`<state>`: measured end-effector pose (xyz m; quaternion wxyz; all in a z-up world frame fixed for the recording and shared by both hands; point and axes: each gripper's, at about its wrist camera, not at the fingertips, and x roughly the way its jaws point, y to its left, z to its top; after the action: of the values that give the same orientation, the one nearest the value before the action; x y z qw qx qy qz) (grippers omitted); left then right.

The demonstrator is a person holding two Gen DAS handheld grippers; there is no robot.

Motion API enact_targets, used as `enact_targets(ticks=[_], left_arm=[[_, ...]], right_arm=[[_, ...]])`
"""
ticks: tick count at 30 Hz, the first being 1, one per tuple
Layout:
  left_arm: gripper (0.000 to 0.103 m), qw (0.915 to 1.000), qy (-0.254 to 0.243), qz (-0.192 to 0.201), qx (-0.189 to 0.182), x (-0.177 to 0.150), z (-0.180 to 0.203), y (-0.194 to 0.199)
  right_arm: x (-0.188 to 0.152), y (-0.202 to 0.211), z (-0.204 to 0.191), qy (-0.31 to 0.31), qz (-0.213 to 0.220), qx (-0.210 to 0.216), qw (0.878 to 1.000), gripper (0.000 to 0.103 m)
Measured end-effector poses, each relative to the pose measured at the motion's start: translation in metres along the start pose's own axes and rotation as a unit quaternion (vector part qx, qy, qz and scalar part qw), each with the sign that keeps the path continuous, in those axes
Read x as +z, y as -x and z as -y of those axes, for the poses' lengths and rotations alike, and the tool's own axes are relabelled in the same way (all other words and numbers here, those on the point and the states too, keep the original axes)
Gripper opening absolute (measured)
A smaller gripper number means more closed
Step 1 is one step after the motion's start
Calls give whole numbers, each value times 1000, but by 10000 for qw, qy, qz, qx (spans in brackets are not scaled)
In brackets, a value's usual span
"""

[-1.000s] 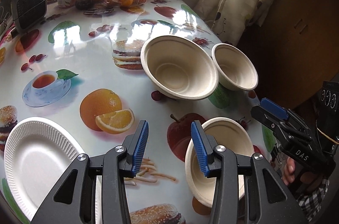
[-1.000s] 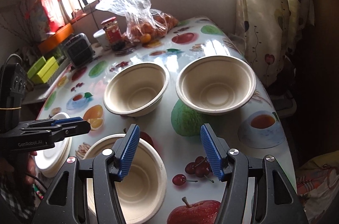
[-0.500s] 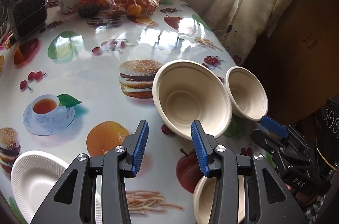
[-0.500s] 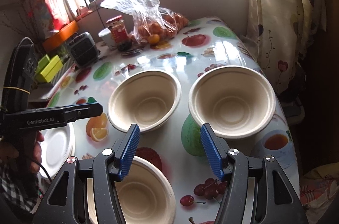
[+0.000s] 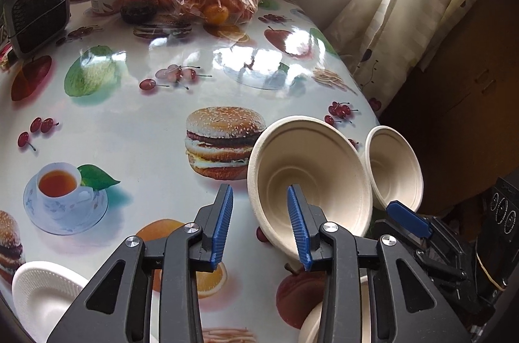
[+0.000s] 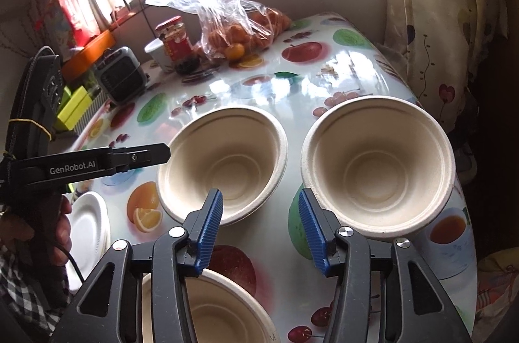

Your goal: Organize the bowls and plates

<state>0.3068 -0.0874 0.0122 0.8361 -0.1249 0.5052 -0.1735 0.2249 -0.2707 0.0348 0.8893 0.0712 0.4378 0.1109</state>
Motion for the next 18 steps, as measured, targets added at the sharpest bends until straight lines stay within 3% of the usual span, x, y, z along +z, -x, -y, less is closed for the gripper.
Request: enact_targets(ticks=[18], left_arm=[[8,9998,97,-128,-88,3,-7,-16]], right_arm=[[4,-16,6,-182,-169,188,9995,27]])
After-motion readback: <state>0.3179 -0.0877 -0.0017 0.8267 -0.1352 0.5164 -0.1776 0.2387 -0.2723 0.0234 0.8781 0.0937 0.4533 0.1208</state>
